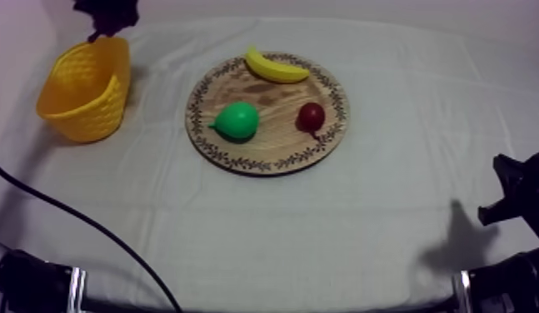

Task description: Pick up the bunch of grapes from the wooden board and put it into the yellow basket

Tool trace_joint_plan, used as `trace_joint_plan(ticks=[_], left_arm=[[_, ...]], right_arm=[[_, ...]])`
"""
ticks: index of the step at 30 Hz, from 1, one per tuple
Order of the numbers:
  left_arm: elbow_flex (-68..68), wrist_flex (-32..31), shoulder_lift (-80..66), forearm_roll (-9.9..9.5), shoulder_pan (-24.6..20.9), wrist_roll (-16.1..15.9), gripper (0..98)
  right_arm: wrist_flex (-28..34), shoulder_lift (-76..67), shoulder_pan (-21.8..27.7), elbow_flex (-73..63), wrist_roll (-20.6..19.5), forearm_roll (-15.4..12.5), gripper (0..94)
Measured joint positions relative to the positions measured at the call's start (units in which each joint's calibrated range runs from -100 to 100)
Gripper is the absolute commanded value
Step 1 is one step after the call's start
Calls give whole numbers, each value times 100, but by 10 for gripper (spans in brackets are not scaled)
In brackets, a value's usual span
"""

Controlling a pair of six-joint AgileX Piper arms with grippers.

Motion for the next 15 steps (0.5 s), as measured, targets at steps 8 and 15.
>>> trace_joint_plan(ticks=[8, 15], left_arm=[[737, 28, -466, -39, -698, 172, 500], [944, 84, -558, -29, -1004, 246, 508]], right_arm=[[0, 0, 0, 0, 0, 0, 3], [0, 0, 0, 0, 0, 0, 3]])
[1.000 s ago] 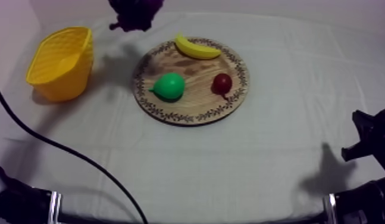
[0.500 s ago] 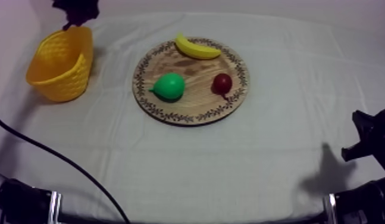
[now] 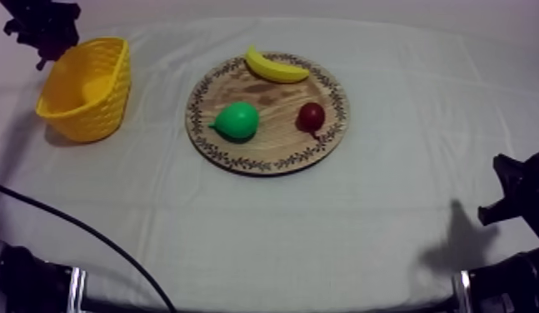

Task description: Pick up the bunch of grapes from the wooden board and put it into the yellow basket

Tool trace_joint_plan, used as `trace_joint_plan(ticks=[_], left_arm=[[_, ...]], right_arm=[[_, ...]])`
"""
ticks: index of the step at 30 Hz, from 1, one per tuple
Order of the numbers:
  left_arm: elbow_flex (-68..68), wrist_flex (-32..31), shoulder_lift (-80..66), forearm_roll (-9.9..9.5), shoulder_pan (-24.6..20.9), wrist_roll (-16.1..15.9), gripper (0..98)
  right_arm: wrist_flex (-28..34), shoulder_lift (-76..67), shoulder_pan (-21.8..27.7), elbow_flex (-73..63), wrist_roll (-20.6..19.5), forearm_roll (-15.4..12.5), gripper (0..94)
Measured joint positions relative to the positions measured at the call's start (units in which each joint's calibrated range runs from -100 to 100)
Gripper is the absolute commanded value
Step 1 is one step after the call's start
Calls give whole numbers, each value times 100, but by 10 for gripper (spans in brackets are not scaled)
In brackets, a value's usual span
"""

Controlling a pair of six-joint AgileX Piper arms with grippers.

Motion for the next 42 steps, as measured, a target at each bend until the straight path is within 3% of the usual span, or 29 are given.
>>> trace_joint_plan(ticks=[5, 16, 21, 33, 37, 42], left_arm=[[-40, 0, 227, 57, 0, 35, 510], [-297, -6, 1401, 383, -139, 124, 470], [-373, -8, 1920, 438, -188, 121, 558], [-533, -9, 2420, 464, -230, 217, 915], [-526, -9, 2306, 421, -239, 297, 924], [-399, -8, 1891, 331, -238, 374, 841]], right_arm=[[0, 0, 0, 0, 14, 0, 3], [0, 0, 0, 0, 2, 0, 3], [0, 0, 0, 0, 2, 0, 3], [0, 0, 0, 0, 2, 0, 3], [0, 0, 0, 0, 2, 0, 3], [0, 0, 0, 0, 2, 0, 3]])
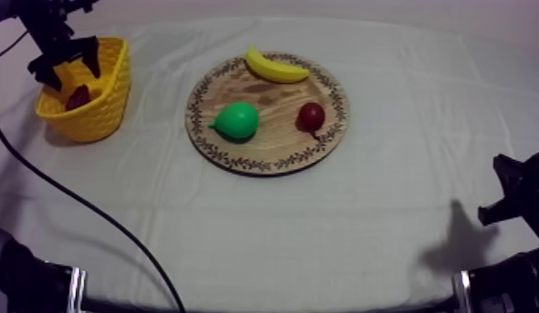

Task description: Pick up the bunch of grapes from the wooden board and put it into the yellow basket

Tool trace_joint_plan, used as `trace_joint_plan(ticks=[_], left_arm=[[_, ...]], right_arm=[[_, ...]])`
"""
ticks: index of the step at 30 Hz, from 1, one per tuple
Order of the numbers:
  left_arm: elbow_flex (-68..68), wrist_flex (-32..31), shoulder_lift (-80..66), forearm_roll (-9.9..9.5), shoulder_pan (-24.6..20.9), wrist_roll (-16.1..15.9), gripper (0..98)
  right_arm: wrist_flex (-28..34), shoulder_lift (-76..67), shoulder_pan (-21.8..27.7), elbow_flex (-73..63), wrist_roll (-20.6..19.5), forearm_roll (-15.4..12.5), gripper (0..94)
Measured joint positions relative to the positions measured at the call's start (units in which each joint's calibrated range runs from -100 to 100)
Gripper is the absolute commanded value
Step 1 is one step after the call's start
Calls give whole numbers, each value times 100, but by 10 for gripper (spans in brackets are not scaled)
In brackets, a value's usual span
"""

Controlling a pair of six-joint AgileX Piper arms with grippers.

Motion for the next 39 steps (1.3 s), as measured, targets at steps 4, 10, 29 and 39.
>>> trace_joint_plan(ticks=[4, 10, 29, 39], left_arm=[[288, -163, -486, -64, 18, 53, 716], [1188, -956, -1565, -204, 127, 211, 468], [5847, -4619, -6141, -764, 364, 601, 121], [8442, -5215, -8901, -1174, 437, 1276, 10]], right_arm=[[0, 0, 0, 0, 0, 0, 3], [0, 0, 0, 0, 0, 0, 3], [6, 0, 0, 0, -8, 0, 3], [6, 0, 0, 0, -4, 0, 3]])
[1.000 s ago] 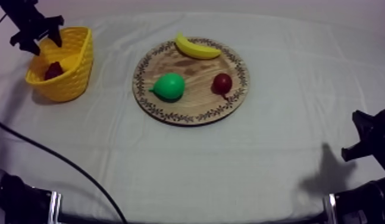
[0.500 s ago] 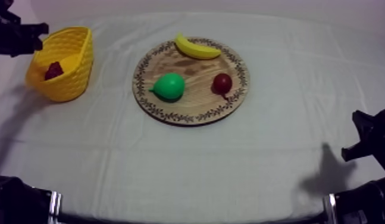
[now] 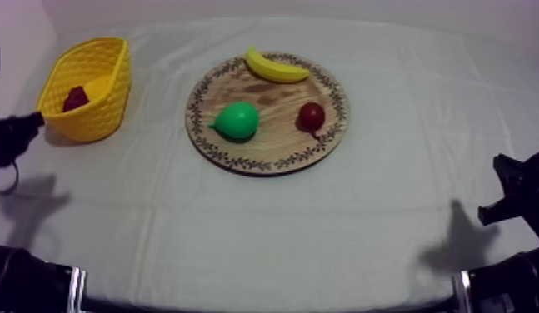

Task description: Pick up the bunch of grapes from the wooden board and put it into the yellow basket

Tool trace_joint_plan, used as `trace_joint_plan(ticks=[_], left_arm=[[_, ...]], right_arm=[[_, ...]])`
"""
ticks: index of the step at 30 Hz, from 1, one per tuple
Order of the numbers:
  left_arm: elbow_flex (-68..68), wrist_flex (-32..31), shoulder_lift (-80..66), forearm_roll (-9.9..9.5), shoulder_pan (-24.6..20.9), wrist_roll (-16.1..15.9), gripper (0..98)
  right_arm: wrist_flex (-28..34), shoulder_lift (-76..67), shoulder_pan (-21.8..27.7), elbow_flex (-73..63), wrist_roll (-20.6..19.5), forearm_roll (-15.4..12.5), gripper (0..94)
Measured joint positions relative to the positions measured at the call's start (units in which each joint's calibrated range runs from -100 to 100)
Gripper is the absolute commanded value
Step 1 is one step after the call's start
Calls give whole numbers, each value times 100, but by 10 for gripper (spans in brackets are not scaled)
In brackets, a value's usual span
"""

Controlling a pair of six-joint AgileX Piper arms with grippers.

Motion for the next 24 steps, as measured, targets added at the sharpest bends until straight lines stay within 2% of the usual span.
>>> trace_joint_plan(ticks=[4, 7, 13, 16, 21, 24], left_arm=[[821, 182, -1048, -49, 95, 170, 3], [1229, 352, -1745, -53, 63, 185, 1], [1348, 784, -2807, -35, 128, 250, 0], [1448, 709, -3137, 131, 199, 316, 0], [1550, 589, -3545, 575, 231, 621, 0], [1596, 527, -3796, 686, 196, 648, 0]], right_arm=[[0, 0, -7, 0, 0, 0, 3], [0, 0, -5, 0, 0, 0, 3], [0, 0, -5, 0, 0, 0, 3], [0, 0, -5, 0, 0, 0, 3], [0, 0, -5, 0, 0, 0, 3], [0, 0, -5, 0, 0, 0, 3]])
